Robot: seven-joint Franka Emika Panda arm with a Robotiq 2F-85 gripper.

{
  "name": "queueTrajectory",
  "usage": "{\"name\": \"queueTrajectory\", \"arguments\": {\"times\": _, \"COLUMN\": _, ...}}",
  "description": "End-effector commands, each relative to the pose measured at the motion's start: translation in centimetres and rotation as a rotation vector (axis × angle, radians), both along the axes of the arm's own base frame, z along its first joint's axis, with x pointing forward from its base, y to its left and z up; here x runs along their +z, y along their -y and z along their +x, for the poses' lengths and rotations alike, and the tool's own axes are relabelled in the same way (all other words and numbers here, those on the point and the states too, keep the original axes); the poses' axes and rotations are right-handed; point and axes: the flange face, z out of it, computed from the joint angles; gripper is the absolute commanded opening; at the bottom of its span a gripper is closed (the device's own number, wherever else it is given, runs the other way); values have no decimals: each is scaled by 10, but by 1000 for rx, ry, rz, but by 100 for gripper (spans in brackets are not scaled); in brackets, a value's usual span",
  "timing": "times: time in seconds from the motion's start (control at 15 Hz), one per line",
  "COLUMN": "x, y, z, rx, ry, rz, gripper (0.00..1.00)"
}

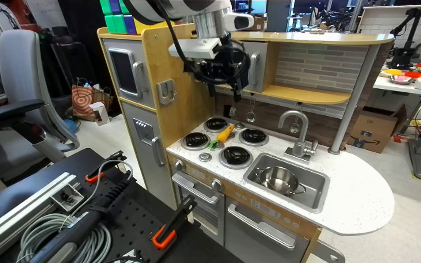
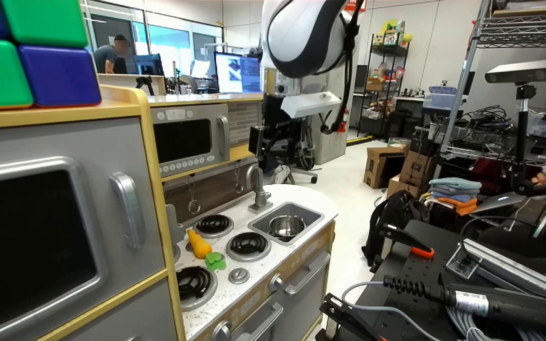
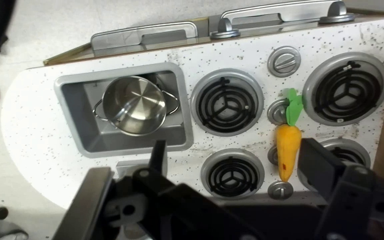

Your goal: Put the yellow object in the silver pot in the sink

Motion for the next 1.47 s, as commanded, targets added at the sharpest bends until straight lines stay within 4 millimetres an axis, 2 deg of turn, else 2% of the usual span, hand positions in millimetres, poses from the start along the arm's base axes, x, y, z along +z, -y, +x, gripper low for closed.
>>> {"name": "queueTrajectory", "arguments": {"times": 0.0, "x": -65, "y": -21, "z": 44, "rx": -38, "ry": -48, "rz": 70, "gripper": 100}}
{"name": "queueTrajectory", "arguments": {"times": 0.4, "x": -149, "y": -83, "z": 94, "rx": -25, "ry": -25, "rz": -72, "gripper": 100}}
{"name": "queueTrajectory", "arguments": {"times": 0.6, "x": -176, "y": -118, "z": 110, "rx": -19, "ry": -9, "rz": -115, "gripper": 100}}
{"name": "queueTrajectory", "arguments": {"times": 0.67, "x": -178, "y": -125, "z": 117, "rx": -24, "ry": -6, "rz": -125, "gripper": 100}}
{"name": "queueTrajectory", "arguments": {"times": 0.73, "x": -174, "y": -115, "z": 96, "rx": -13, "ry": -23, "rz": -76, "gripper": 100}}
{"name": "queueTrajectory", "arguments": {"times": 0.93, "x": -182, "y": -129, "z": 108, "rx": -9, "ry": -11, "rz": -94, "gripper": 100}}
{"name": "queueTrajectory", "arguments": {"times": 1.13, "x": -188, "y": -125, "z": 111, "rx": -47, "ry": 62, "rz": -98, "gripper": 100}}
{"name": "queueTrajectory", "arguments": {"times": 1.4, "x": -217, "y": -111, "z": 122, "rx": -142, "ry": 105, "rz": -94, "gripper": 100}}
